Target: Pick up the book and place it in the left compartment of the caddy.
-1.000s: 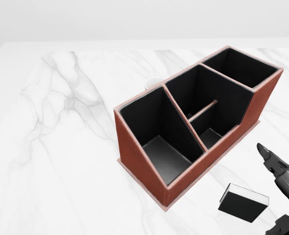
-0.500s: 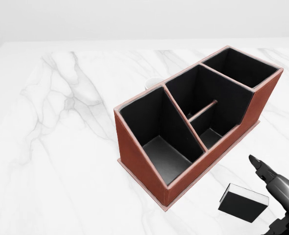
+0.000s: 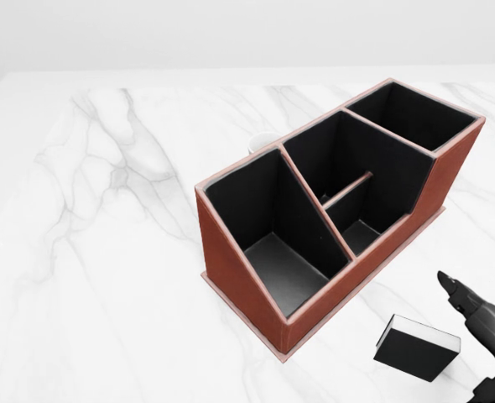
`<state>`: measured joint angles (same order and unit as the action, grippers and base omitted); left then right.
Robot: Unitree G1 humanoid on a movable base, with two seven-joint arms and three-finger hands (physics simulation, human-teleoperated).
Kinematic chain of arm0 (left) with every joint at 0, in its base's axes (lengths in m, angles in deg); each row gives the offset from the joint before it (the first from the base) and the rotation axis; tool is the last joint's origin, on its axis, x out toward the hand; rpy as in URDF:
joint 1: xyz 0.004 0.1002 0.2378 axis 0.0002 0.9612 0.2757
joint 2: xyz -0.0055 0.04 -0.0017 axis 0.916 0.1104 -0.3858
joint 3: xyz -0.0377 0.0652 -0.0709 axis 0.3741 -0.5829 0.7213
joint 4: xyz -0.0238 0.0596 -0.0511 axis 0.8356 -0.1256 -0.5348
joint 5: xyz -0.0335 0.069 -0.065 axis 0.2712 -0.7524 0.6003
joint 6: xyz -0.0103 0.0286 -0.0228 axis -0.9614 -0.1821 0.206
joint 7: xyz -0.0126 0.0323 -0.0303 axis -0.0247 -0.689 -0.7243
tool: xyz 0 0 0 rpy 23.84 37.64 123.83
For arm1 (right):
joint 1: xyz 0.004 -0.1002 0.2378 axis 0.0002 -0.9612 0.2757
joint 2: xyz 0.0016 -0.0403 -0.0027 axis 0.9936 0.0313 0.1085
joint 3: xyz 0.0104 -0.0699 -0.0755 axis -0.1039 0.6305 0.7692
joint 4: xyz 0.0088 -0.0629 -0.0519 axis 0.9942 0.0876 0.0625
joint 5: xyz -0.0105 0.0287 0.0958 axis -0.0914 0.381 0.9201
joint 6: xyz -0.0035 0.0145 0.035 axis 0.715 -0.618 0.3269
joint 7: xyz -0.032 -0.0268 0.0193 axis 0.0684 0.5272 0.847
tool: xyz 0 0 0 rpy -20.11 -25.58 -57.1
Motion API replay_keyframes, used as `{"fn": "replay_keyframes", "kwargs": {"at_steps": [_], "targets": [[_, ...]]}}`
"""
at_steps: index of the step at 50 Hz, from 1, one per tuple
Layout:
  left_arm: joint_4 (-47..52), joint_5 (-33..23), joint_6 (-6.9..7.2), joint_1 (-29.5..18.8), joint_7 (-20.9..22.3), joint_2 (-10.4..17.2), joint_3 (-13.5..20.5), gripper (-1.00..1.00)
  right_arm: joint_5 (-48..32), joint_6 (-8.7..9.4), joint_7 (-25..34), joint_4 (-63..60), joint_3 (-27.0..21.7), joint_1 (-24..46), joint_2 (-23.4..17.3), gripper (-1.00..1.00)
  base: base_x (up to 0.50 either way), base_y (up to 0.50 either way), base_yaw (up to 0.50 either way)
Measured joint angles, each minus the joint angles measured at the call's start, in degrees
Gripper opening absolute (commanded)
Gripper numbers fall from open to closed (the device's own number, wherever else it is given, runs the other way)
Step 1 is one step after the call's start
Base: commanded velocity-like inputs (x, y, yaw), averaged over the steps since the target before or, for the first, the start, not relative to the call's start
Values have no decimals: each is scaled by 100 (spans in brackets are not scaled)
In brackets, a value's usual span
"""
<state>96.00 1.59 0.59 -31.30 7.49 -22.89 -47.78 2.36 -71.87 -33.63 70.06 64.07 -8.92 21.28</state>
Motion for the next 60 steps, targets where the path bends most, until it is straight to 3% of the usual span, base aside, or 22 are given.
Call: {"fn": "replay_keyframes", "kwargs": {"at_steps": [60], "targets": [[66, 19, 0, 13, -11, 4, 25, 100, -457, 0, 0, 566, 285, 434, -227, 100, 0, 0, 0]]}}
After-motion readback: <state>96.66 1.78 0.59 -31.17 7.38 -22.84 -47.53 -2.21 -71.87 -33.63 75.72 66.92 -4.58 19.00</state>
